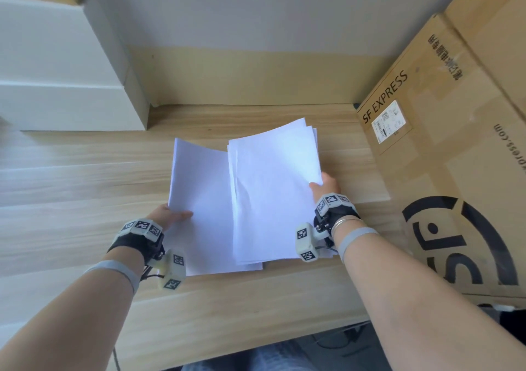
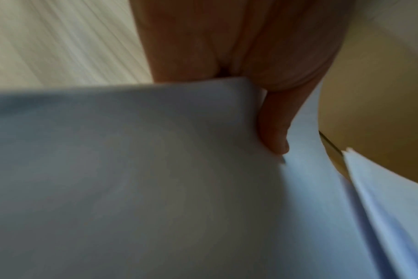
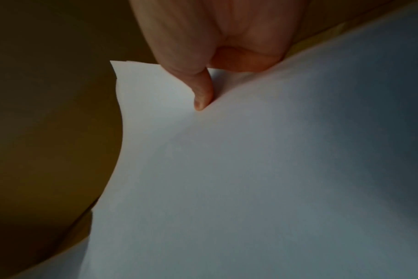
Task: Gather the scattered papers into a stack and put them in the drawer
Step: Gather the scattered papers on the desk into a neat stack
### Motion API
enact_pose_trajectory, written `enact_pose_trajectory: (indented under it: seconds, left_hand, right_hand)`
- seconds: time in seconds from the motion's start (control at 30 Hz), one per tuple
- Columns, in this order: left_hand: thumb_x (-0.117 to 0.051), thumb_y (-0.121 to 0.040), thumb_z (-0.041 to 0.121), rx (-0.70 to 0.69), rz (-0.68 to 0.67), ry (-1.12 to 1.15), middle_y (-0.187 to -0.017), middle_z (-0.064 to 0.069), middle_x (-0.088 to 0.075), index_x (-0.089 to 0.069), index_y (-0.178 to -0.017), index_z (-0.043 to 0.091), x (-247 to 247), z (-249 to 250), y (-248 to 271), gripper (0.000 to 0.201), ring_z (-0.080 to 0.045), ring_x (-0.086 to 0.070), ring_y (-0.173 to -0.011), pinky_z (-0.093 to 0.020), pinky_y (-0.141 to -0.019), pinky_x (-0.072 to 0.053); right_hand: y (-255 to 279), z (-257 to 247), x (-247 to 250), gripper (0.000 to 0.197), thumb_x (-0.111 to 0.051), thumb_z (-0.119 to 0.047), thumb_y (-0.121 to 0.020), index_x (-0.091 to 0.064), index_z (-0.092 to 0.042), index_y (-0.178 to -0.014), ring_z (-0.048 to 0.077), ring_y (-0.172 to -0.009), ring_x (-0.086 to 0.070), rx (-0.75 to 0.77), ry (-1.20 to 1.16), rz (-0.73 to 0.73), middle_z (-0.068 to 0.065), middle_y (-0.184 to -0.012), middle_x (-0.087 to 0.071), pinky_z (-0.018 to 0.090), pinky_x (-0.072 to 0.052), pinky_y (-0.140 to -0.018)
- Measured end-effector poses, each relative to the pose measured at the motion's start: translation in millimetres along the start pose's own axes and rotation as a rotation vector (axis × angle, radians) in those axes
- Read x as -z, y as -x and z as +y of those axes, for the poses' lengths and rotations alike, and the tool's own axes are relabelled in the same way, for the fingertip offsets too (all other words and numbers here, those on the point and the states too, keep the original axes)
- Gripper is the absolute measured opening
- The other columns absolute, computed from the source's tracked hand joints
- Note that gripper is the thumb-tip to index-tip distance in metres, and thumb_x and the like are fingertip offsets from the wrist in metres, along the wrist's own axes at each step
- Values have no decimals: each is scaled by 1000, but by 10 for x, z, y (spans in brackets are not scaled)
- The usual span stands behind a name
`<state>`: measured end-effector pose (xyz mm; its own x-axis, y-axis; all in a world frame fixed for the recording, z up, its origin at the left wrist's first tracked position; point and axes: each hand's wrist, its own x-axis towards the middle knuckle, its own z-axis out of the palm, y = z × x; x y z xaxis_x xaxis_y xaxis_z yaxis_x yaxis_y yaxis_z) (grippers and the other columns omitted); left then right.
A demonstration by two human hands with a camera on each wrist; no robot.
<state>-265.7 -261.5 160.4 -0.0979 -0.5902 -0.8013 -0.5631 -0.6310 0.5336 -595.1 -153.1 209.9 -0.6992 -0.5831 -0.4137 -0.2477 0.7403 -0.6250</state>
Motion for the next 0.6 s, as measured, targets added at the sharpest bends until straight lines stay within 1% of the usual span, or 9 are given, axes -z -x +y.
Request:
enact_pose_trajectory:
  seconds: [0.07,0.13,0.2,0.27,0.37,0.4,0.47,0.53,0.6]
  left_hand:
    - [-75,-76,17,9,-26,-16,-114,-28,-64,-57,-118,-5,-47,-31,-82,51,-45,-62,-105,-58,-97,-46]
    - [-76,-74,20,7,-45,-26,-115,-26,-64,-56,-120,-4,-87,-97,-202,55,-43,-63,-105,-56,-97,-47]
    - [-80,-66,25,6,-74,-16,-114,-25,-65,-57,-121,-3,-152,-32,-70,65,-42,-63,-105,-55,-97,-47]
    - [-79,-65,33,-22,-67,15,-113,-23,-66,-59,-121,-1,-209,-28,-52,68,-40,-64,-103,-50,-98,-48]
    - [-71,-73,46,-46,-58,-29,-117,-20,-65,-59,-123,3,-287,30,29,68,-39,-62,-108,-46,-100,-46]
    - [-70,-75,46,-52,-52,-53,-119,-19,-64,-59,-124,3,-312,55,66,65,-38,-61,-111,-46,-102,-45]
    - [-69,-81,32,-68,-68,-36,-122,-21,-63,-57,-124,0,-365,94,80,55,-38,-61,-112,-48,-103,-44]
    - [-70,-81,19,-73,-82,-1,-121,-23,-63,-56,-122,-5,-405,126,94,50,-37,-62,-105,-47,-100,-46]
    - [-71,-80,17,-83,-71,-14,-113,-21,-64,-58,-118,-7,-421,129,110,47,-36,-63,-98,-44,-96,-48]
  right_hand:
    - [55,-30,-151,36,-42,1,-92,-52,2,-126,32,-113,-58,-20,43,-60,18,-127,-59,30,-45,-88]
    - [86,-41,-302,37,-39,-3,-93,-50,-2,-128,32,-108,-59,-53,86,-142,16,-126,-60,28,-44,-85]
    - [126,-51,-428,39,-39,-9,-91,-47,-10,-129,31,-100,-60,-90,129,-207,15,-124,-61,31,-45,-89]
    - [155,-68,-537,47,-42,-15,-90,-37,-17,-137,31,-109,-59,-131,142,-224,11,-130,-57,36,-45,-98]
    - [233,-137,-684,63,-51,-18,-91,-23,-13,-147,29,-132,-42,-126,149,-227,10,-148,-36,34,-35,-106]
    - [255,-154,-734,65,-52,-20,-91,-20,-12,-148,28,-135,-36,-119,159,-232,10,-152,-28,34,-32,-108]
    - [314,-194,-825,68,-51,-24,-93,-14,-12,-149,27,-138,-32,-107,166,-269,10,-155,-15,35,-30,-109]
    - [337,-206,-904,71,-49,-28,-93,-10,-12,-150,27,-138,-31,-100,153,-309,10,-156,-10,35,-29,-109]
    - [321,-191,-933,74,-50,-31,-92,-8,-12,-150,28,-139,-29,-73,139,-322,11,-156,-9,35,-28,-110]
